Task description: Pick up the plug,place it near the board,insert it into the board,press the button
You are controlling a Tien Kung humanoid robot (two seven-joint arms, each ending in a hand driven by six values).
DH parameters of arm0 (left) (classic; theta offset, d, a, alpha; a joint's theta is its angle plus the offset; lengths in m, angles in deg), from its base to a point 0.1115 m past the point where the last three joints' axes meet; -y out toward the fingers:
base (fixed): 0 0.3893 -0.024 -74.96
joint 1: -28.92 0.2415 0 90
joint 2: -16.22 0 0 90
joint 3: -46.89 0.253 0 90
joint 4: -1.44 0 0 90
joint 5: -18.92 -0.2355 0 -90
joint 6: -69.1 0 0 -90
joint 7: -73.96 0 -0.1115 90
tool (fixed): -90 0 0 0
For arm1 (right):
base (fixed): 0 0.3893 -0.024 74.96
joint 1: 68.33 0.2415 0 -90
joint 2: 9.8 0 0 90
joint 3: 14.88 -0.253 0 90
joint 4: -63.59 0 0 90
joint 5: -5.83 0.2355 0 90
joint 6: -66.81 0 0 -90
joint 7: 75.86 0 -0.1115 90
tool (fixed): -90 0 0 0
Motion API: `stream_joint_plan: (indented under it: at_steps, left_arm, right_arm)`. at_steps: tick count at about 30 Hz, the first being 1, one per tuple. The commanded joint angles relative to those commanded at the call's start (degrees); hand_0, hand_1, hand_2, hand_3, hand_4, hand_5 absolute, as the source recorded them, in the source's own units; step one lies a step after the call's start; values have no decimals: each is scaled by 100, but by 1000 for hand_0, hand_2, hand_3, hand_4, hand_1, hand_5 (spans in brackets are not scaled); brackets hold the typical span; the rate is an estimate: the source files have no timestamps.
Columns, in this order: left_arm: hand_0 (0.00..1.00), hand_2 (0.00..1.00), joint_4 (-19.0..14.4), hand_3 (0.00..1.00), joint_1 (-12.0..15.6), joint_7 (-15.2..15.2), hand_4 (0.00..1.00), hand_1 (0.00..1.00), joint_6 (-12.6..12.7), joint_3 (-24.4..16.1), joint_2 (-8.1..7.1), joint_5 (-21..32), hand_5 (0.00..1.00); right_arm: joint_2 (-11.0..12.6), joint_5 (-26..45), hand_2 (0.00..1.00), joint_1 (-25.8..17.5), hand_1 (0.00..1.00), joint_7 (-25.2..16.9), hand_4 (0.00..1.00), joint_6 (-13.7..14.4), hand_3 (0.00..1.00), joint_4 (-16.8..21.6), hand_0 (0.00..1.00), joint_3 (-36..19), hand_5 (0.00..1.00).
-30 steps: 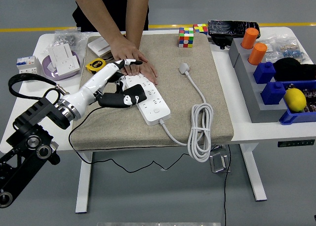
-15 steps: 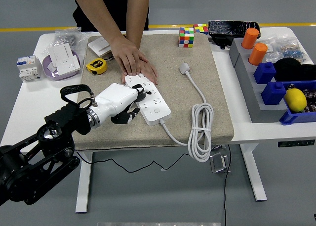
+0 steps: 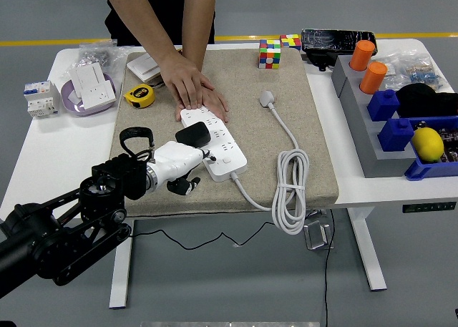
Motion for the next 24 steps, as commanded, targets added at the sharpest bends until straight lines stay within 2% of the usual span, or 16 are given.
stream_joint_plan:
  at_steps: [6, 17, 24]
  left_arm:
    - [151, 154, 31, 938, -10, -7, 483, 2, 184, 48, 65, 134, 98]
    - [153, 157, 119, 948, -86, -42, 488, 8, 48, 155, 180, 712, 102]
    - [152, 156, 265, 948, -121, -32, 471, 6, 93, 172, 185, 857, 139]
  right_arm:
    - [-1, 0, 885, -19, 954, 2, 998, -1, 919, 0, 998, 9, 998]
    - [10, 3, 886, -3, 954, 1, 998, 2, 918, 4, 998, 26, 998]
    - [16, 13, 884, -5, 955, 2, 998, 3, 919, 0, 998, 22, 998]
